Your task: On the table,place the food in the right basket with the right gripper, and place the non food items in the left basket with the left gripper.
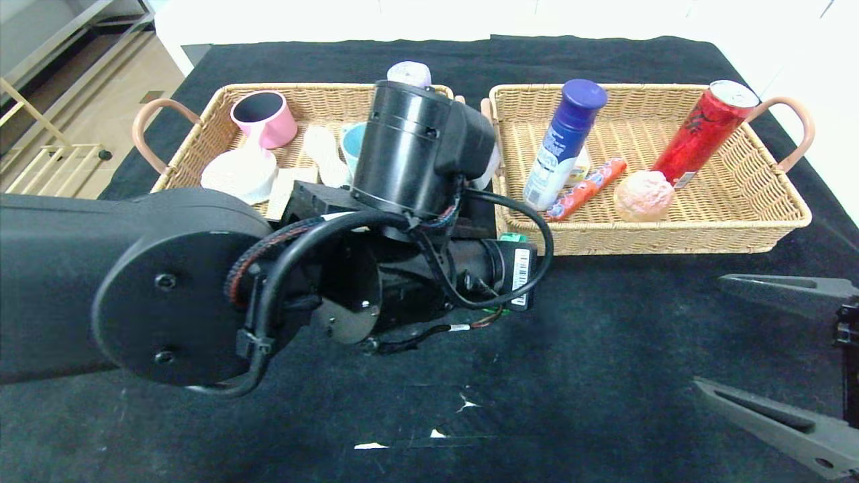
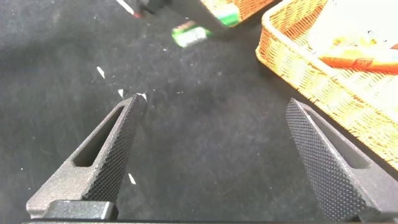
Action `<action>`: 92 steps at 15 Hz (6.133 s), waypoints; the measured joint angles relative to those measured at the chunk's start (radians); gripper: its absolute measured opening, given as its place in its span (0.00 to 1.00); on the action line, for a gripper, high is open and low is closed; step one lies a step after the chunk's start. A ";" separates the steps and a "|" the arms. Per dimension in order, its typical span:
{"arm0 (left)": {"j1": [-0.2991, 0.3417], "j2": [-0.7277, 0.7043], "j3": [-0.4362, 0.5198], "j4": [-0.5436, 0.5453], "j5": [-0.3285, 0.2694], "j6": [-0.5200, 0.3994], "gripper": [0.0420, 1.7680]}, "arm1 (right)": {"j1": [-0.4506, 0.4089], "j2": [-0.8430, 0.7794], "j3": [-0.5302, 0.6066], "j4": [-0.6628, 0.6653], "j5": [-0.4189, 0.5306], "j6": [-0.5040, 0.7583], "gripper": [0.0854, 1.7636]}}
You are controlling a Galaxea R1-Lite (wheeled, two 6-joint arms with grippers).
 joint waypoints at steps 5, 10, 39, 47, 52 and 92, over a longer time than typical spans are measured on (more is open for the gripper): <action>-0.051 0.110 -0.102 0.000 0.066 -0.019 0.29 | 0.000 -0.017 0.000 0.000 0.000 0.000 0.97; -0.065 0.194 -0.165 -0.001 0.091 -0.019 0.29 | 0.001 -0.028 0.009 0.000 0.000 -0.003 0.97; -0.065 0.220 -0.104 -0.013 0.095 0.019 0.81 | 0.003 -0.019 0.016 0.000 0.000 -0.002 0.97; -0.004 -0.049 0.323 -0.251 -0.024 0.261 0.91 | -0.009 -0.002 0.010 0.001 0.000 0.000 0.97; 0.074 -0.262 0.599 -0.399 -0.122 0.348 0.94 | -0.009 0.017 0.013 0.000 -0.001 -0.002 0.97; 0.383 -0.634 0.937 -0.569 -0.412 0.387 0.97 | 0.487 0.745 -0.734 0.536 -1.316 0.909 0.97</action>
